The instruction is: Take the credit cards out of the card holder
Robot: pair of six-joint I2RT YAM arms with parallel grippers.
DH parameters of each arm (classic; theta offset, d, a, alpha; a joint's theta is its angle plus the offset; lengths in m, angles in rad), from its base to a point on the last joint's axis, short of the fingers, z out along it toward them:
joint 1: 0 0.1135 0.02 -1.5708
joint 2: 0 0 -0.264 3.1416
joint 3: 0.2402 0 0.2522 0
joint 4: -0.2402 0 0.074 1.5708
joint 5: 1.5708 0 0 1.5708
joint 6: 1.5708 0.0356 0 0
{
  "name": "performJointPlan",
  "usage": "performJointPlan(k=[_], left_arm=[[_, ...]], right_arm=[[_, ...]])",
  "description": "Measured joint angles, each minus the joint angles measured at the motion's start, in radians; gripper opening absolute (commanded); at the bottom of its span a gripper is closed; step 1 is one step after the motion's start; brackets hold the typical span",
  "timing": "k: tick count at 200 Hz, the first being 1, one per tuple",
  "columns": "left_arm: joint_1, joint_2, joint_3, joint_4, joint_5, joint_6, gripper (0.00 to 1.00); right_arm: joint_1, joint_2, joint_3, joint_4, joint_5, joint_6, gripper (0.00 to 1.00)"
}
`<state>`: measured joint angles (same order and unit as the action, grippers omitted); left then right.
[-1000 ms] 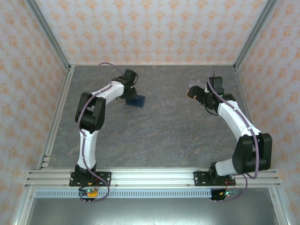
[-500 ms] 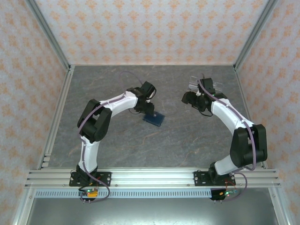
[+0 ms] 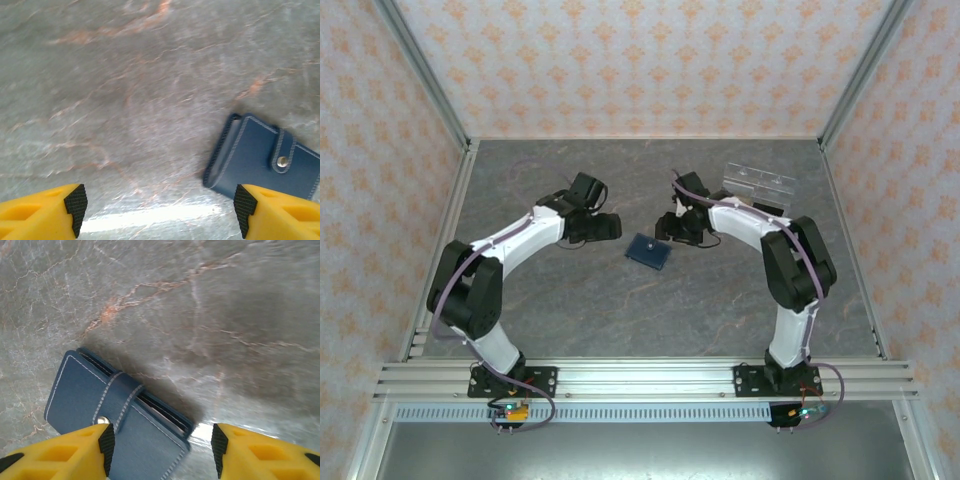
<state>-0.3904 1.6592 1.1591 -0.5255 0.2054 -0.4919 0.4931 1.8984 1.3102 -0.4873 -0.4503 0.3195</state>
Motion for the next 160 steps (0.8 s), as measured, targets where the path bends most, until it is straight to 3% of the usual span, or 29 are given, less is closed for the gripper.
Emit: performJointPlan(k=[48,114,160], left_arm=[[0.02,-0.061,-0.128,0.028,-0.028,-0.093,0.94],[0.02,-0.08,-0.155,0.063,-0.024,-0.176,0.85],[0.02,-0.082,-0.209,0.133,0.063,-0.249,0.81]], right_arm=[[0.026,0.06,0.035,-0.002,-0.044,-0.005,0.41],[0.03,0.07,0.034,-0.028,-0.056,-0.01,0.31],[0.058,0.048,-0.026,-0.02,-0.111,0.018,0.29]])
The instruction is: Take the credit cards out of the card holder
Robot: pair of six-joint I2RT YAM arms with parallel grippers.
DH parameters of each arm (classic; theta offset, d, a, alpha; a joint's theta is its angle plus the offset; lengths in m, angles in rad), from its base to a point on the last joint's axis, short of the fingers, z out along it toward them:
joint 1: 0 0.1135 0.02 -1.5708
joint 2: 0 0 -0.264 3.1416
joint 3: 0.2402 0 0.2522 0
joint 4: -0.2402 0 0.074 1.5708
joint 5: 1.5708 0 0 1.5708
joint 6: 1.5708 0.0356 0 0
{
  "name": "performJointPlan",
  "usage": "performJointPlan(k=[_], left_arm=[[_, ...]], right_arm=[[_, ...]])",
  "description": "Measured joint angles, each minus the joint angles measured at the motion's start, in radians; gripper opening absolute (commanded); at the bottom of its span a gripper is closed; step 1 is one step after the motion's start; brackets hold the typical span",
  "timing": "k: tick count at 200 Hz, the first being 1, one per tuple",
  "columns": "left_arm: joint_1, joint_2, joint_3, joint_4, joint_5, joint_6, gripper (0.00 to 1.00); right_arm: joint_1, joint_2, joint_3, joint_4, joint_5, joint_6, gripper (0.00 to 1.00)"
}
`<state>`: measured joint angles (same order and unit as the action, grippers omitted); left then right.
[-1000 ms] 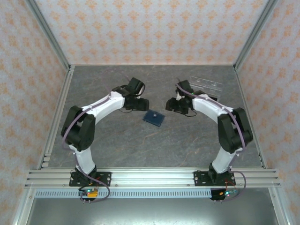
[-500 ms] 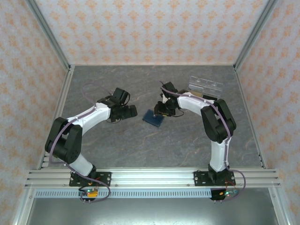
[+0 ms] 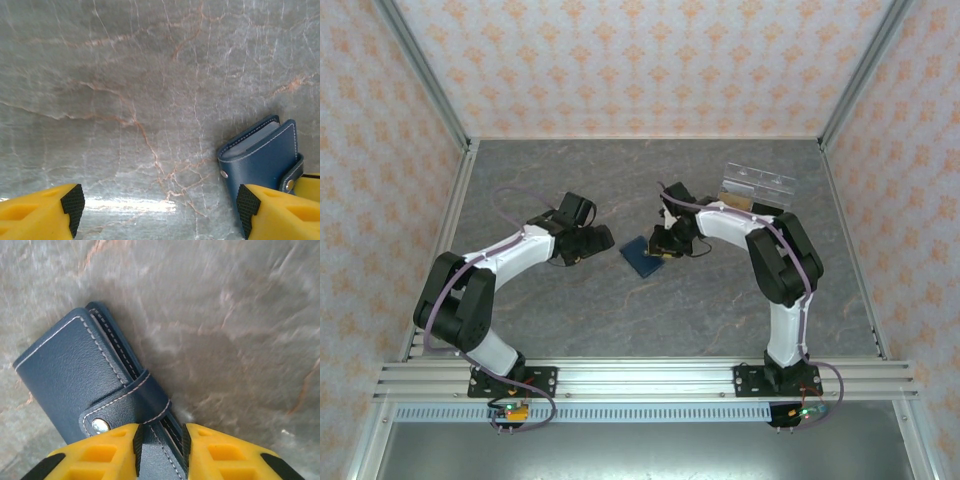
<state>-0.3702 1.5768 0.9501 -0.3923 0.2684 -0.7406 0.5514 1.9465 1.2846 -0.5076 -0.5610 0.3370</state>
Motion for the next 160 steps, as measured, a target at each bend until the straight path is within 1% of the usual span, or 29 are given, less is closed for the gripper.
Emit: performJointPlan(k=[30,65,98,160], left_arm=[[0.0,0.0,-0.013,0.033,0.066,-0.026,0.76],[0.0,0.0,-0.04,0.116,0.16,-0.06,0.69],[-0.001,0.011,-0.055,0.179,0.227,-0.089,0.61],[-0.019,0.086,-0.054,0.236,0.3,-0.105,0.54]], right_arm=[[0.016,-0.019,-0.034,0.001,-0.041,0.027,0.29],[0.02,-0.034,-0.036,-0.005,-0.03,0.028,0.28],[0.02,-0.036,-0.036,-0.01,-0.022,0.025,0.26],[0.02,-0.027,-0.035,-0.013,-0.014,0.019,0.25]])
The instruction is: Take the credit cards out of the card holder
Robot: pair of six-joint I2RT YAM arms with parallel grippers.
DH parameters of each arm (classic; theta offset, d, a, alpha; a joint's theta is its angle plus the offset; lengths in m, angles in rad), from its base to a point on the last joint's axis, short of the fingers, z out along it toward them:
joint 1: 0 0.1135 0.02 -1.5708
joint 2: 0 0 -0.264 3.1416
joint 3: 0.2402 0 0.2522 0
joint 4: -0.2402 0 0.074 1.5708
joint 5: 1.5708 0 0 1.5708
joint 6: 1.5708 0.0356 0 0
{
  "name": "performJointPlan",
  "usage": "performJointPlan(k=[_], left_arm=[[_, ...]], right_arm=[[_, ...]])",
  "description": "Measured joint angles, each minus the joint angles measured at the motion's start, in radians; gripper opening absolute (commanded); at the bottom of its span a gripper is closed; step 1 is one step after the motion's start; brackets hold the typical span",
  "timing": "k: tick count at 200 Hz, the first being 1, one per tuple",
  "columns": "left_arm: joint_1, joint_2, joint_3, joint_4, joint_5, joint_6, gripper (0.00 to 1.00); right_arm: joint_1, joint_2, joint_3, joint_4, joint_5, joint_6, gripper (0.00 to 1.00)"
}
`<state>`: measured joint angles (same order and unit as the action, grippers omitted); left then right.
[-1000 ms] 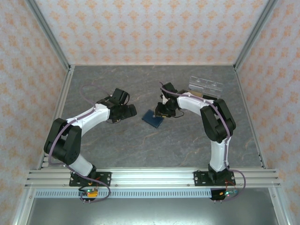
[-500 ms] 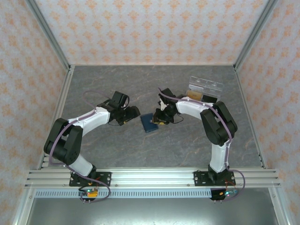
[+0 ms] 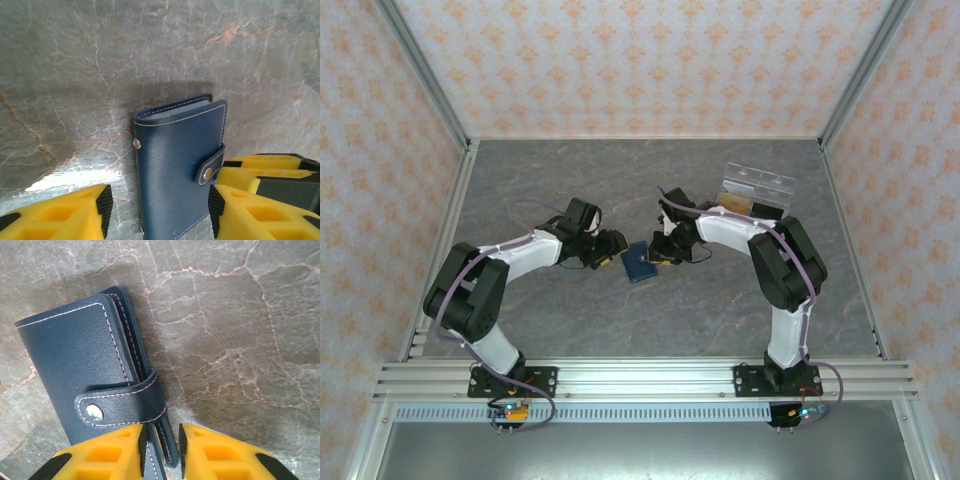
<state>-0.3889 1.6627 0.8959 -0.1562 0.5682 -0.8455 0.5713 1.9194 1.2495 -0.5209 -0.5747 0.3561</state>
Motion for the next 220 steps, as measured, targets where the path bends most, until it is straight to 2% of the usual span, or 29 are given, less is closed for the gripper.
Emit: performJointPlan(k=[51,138,160,194,220], left_arm=[[-0.002,0.059,0.019,-0.002,0.034,0.011,0.48],[-0.004,0.135,0.035,0.101,0.157,-0.02,0.43],[-0.009,0.146,0.042,0.109,0.165,-0.027,0.35],[-0.01,0.146,0.045,0.118,0.172,-0.027,0.17],[-0.011,0.126,0.059,0.123,0.184,-0.012,0.1]], right_arm=[[0.0,0.021,0.011,-0.008,0.006,-0.001,0.25],[0.0,0.026,0.013,-0.01,0.006,0.002,0.25],[0.0,0.025,0.013,-0.01,0.007,0.01,0.26],[-0.001,0.004,0.005,-0.008,0.059,0.036,0.39],[0.0,-0.077,-0.033,0.005,0.11,0.072,0.44]])
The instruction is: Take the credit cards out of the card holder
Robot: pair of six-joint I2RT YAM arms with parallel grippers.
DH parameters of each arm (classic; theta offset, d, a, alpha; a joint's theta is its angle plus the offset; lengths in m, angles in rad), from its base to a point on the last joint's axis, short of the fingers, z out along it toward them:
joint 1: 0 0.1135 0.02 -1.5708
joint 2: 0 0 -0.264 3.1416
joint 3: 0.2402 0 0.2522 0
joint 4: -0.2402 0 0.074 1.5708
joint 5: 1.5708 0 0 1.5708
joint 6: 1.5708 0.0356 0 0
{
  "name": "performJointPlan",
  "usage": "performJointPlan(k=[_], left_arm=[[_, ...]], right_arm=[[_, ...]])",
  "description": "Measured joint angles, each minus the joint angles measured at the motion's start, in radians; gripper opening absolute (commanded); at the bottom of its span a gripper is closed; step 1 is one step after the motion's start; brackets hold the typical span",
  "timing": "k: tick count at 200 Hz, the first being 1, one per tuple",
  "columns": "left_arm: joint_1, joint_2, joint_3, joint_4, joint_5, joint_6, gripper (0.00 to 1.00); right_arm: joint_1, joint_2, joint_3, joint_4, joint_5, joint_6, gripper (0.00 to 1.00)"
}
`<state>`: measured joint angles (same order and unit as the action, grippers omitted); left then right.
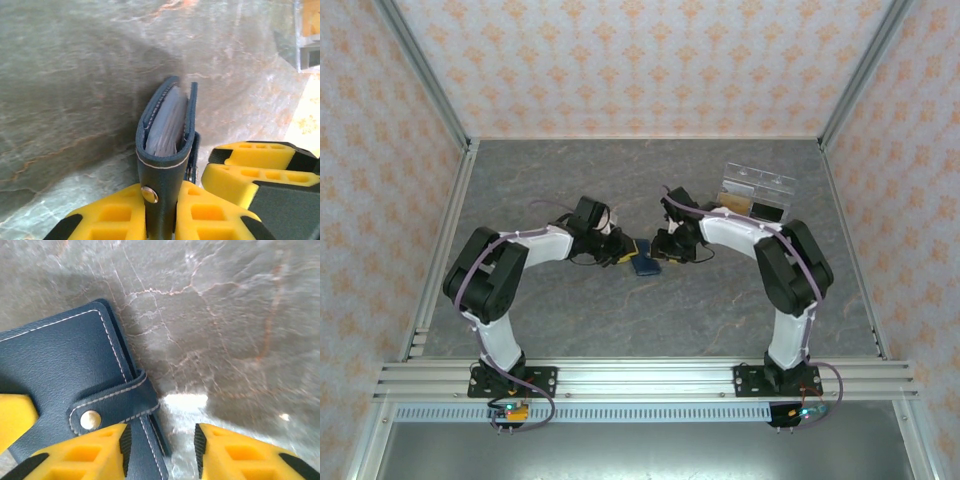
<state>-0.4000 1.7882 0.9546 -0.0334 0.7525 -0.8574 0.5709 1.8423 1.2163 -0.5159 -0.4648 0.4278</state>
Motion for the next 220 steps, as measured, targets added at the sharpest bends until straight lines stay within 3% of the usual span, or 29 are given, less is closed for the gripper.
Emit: performJointPlan(k=[30,111,151,189,220], left_arm=[[-0.001,-0.029,0.001,-0.023,-0.009,0.027,0.0],[-0.009,-0.034,0.002,-0.031,-0.012,0.047,0.0],[-0.013,-0.034,0.002,-0.029,-0.011,0.047,0.0],[-0.019,-0.034,0.006,-0.03,-0.012,0.055,0.0],[-0.019,-0.034,0.008,-0.031,-0.013,0.056,0.0]], right_arm=[[0.0,-0.071,-0.011,0.039,-0.005,0.022,0.49],[0.0,-0.014,-0.004,0.105,-0.15,0.043,0.4],[0.007,0.014,0.008,0.085,-0.151,0.032,0.4],[0.013,0.027,0.014,0.086,-0.148,0.014,0.48],[0.013,0.03,0.014,0.086,-0.137,0.013,0.46]])
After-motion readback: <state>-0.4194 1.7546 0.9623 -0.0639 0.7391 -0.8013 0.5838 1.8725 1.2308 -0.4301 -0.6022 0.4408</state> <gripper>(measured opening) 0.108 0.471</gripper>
